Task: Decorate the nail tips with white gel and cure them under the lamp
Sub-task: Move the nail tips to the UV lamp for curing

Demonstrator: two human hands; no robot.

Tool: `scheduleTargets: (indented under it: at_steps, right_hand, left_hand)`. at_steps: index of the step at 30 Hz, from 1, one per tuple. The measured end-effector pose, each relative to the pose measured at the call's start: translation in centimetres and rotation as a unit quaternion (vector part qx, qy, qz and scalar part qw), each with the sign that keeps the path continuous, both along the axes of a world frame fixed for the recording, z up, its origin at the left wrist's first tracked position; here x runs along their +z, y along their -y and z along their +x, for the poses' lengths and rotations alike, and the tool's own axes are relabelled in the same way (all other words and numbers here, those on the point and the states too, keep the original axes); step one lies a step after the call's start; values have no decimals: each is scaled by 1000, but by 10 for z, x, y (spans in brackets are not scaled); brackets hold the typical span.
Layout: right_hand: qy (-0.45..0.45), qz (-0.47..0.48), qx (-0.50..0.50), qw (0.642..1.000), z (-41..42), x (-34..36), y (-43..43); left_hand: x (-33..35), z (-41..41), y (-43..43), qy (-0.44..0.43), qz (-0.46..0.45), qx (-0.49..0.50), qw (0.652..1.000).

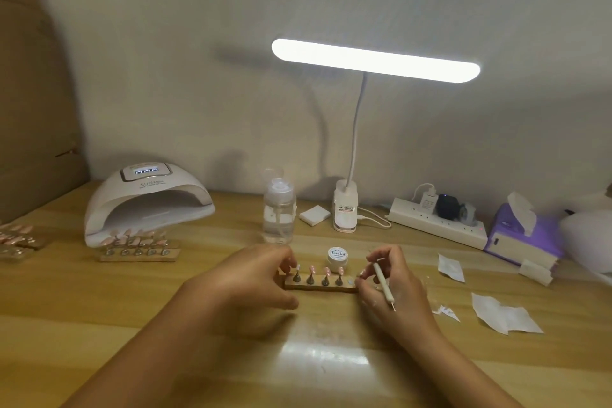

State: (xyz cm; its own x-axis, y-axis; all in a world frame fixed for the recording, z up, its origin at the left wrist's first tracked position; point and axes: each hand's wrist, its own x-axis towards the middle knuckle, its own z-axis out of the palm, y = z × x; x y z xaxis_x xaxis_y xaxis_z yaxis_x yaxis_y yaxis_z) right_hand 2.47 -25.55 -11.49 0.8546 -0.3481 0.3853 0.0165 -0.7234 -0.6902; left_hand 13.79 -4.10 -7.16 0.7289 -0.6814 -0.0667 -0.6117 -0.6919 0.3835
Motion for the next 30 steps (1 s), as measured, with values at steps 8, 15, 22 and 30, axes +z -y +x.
scheduleTargets:
  at_steps: [8,15,22,30]
  right_hand:
    - [-12,-53,4,999,14,-11,3]
    - [-37,-103,17,994,2,-10,13]
    - [22,-109,20,994,-39,12,23]
    - [127,-13,-219,967,-152,30,104]
  left_hand:
    - [-24,7,6,51,-56,15,997]
    - [-21,11,-1,18,-149,-8,989]
    - [-7,-13,17,-35,-280,-34,959]
    - [-31,-59,54,18,-362,-77,929]
